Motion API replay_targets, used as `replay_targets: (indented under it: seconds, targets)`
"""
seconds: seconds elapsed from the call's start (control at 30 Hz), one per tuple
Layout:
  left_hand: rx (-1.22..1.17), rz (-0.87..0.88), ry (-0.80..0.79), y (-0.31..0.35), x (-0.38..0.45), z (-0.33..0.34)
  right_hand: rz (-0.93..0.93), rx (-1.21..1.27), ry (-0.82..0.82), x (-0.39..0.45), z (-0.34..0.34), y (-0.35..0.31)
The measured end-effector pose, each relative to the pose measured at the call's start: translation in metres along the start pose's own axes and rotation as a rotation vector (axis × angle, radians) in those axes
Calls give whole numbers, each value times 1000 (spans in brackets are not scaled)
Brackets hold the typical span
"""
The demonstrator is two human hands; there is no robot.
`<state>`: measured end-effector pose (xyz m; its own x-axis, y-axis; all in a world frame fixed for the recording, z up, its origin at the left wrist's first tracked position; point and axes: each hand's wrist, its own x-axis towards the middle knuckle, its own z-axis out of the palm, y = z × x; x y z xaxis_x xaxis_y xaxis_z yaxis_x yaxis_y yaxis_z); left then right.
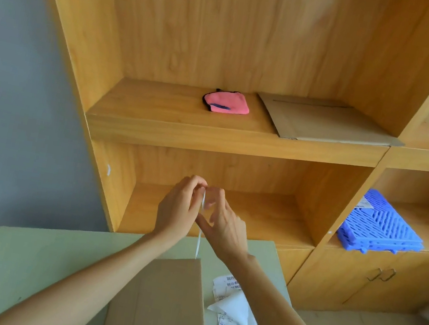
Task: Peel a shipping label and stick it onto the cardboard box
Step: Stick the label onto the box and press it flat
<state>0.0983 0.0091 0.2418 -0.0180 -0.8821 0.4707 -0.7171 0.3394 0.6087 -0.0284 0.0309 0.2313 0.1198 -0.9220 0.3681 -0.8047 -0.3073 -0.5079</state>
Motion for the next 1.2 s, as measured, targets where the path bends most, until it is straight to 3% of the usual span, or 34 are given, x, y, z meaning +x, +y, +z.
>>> replay_targets:
  seconds: [0.17,0.6,0.73,0.93,1.2]
  targets:
    - [90,54,77,-8,10,-18,-50,23,-12,19,4,-22]
    - [100,-45,71,-30,9,-57,-158,64,-109,45,14,-53]
    - [-12,-94,84,-55,12,-67,-116,117,-120,50,21,-51]
    - [-344,-316,-1,-71,12,-71,13,266,-74,59,33,-44]
    - [-275,-403,-41,-104,-15,-36,246,430,-151,47,70,-19]
